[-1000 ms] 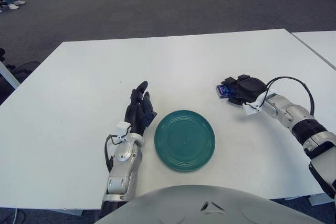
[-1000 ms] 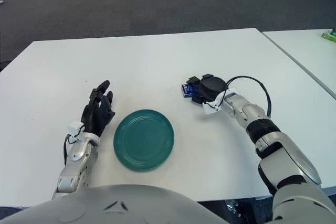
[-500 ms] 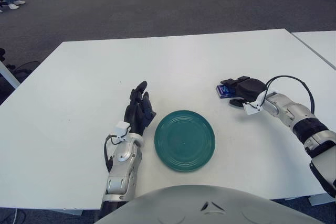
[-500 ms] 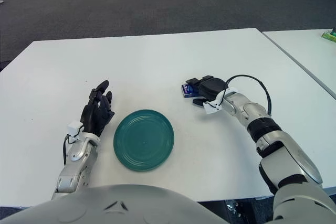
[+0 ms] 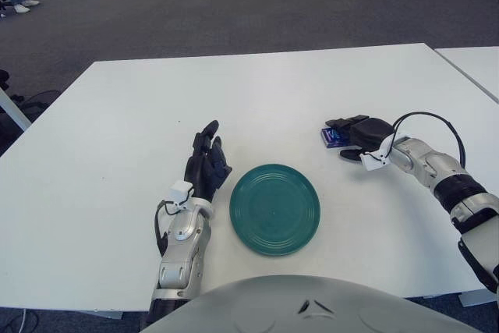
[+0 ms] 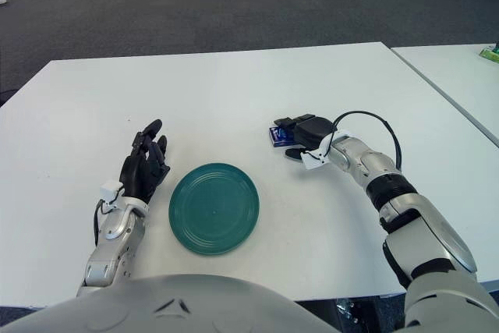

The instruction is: Put the gum into the plate.

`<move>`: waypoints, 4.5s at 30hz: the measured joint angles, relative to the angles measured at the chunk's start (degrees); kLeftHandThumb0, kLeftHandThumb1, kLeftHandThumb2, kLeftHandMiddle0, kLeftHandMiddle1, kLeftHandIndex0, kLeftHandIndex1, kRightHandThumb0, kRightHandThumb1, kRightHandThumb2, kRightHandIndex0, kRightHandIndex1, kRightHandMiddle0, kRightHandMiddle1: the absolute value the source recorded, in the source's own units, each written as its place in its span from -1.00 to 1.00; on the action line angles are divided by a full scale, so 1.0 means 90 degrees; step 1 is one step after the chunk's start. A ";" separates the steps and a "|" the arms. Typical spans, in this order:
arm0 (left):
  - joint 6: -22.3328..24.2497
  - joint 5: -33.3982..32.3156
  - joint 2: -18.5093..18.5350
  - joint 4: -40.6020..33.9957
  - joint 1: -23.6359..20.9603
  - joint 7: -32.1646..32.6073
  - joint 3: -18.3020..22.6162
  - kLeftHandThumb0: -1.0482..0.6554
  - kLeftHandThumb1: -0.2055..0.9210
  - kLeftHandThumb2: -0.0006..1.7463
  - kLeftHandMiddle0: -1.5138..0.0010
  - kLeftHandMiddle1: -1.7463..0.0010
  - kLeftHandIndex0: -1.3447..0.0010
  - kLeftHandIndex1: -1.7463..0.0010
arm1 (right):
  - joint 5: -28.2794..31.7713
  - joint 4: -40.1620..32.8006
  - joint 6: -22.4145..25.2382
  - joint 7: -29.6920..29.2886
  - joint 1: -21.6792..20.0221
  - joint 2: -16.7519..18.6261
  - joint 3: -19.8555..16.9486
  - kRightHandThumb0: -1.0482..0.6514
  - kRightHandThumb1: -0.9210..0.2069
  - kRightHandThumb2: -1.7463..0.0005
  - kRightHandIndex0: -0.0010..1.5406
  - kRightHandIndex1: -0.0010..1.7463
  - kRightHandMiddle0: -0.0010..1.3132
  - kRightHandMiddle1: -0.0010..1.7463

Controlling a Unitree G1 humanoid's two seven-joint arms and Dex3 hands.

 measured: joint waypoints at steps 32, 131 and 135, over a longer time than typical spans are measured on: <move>0.0135 0.0172 0.0010 -0.0264 0.0084 0.0070 -0.0135 -0.77 1.00 -0.04 0.72 0.99 1.00 0.33 | -0.0602 0.2022 0.0594 -0.2764 -0.0538 0.0763 0.0636 -0.87 -1.00 -0.04 -0.50 -0.96 -1.00 -0.53; 0.0178 -0.0005 0.0010 -0.0452 0.0188 -0.0079 -0.0056 -0.80 1.00 0.05 0.71 0.99 1.00 0.33 | 0.0038 -0.0646 0.0626 -0.1886 0.0031 0.0242 -0.0531 -0.47 -1.00 0.13 -0.20 1.00 -0.21 1.00; 0.0178 -0.0032 0.0008 -0.0433 0.0188 -0.0114 -0.0036 -0.79 1.00 0.06 0.70 0.99 1.00 0.33 | 0.0040 -0.0975 0.0636 -0.1749 0.0090 0.0184 -0.0653 -0.46 -1.00 0.13 -0.21 1.00 -0.21 1.00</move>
